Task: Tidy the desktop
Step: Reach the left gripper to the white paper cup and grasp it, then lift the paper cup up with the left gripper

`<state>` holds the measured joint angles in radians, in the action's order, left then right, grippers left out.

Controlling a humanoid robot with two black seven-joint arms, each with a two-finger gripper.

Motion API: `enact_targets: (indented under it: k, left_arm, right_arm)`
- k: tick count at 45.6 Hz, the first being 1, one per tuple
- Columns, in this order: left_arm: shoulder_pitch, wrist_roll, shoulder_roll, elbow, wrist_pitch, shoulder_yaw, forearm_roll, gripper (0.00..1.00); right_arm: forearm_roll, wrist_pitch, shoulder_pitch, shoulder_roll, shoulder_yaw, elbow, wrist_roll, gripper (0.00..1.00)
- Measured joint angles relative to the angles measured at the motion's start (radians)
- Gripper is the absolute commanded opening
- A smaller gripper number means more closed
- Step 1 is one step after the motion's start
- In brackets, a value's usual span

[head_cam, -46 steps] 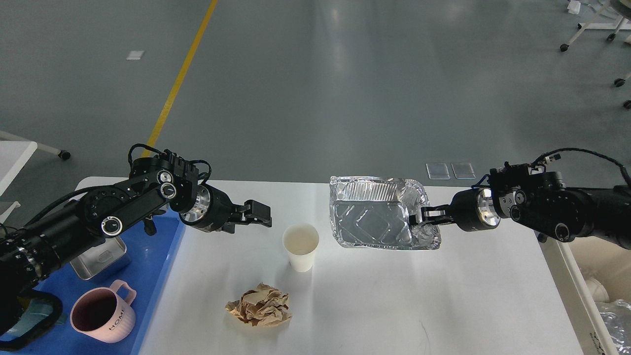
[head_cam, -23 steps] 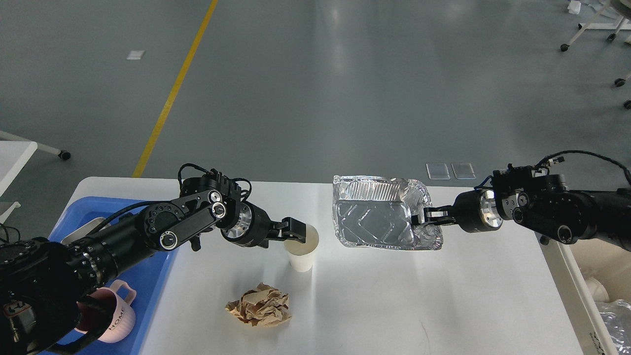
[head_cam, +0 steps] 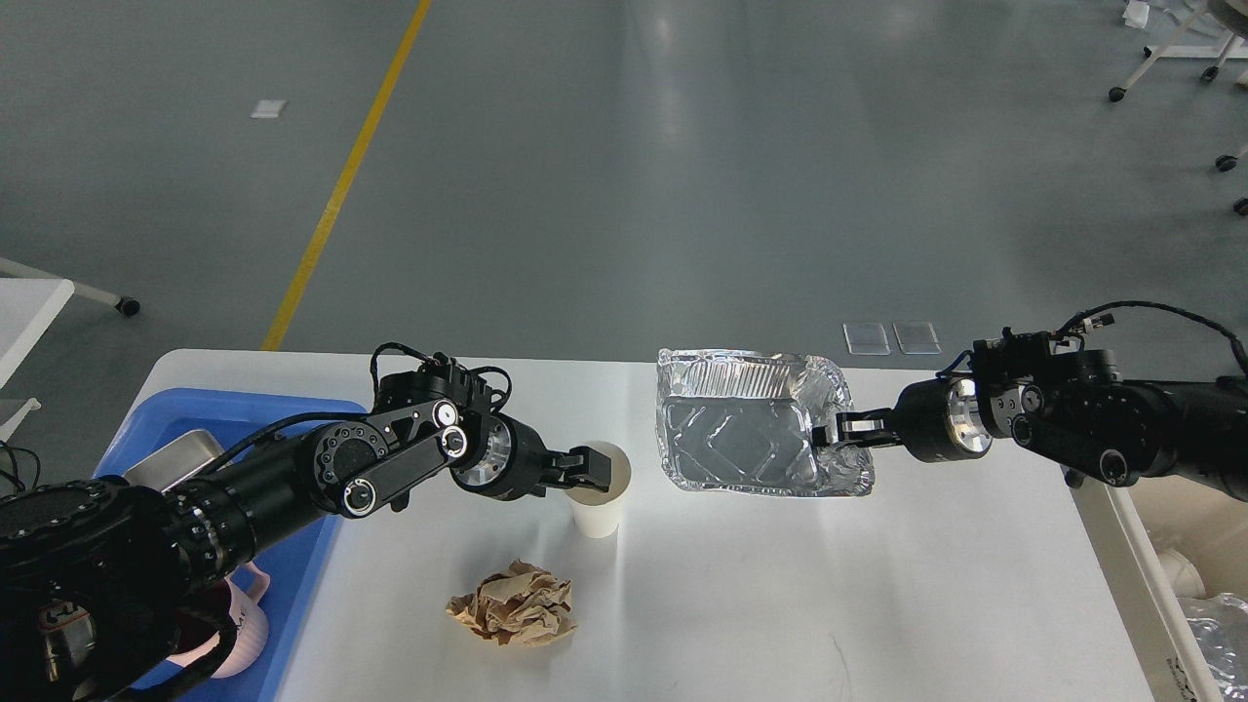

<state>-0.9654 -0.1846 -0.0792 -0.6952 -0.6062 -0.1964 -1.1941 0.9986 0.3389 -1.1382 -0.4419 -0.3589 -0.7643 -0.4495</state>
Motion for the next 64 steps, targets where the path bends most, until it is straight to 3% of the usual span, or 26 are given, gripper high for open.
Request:
enact_targets:
  k: [5, 9, 16, 40, 51, 64]
  left_arm:
    - [0.000, 0.023, 0.010, 0.007, 0.029, 0.008, -0.013, 0.05]
    - [0.001, 0.038, 0.012, 0.011, 0.030, 0.025, -0.016, 0.00]
    - [-0.020, 0.051, 0.000, 0.008, 0.025, 0.069, -0.016, 0.00]
    - [-0.080, 0.090, -0.227, -0.063, -0.065, 0.053, -0.002, 0.00]
    - [-0.233, 0.089, -0.315, -0.119, -0.177, -0.090, 0.024, 0.00]
    - [-0.426, 0.083, -0.277, -0.112, -0.242, -0.139, 0.083, 0.00]
  right_arm:
    - [0.000, -0.005, 0.003, -0.001, 0.000, 0.000, 0.000, 0.00]
    - [-0.001, -0.009, 0.012, -0.003, 0.000, 0.000, 0.000, 0.00]
    - [-0.001, -0.012, 0.015, -0.009, -0.001, 0.002, -0.005, 0.00]
    - [-0.003, -0.002, 0.019, -0.002, -0.001, 0.004, 0.000, 0.00]
    - [-0.003, 0.000, 0.038, 0.022, -0.013, 0.008, 0.001, 0.00]
    - [-0.001, 0.001, 0.052, 0.058, -0.015, 0.016, 0.002, 0.00]
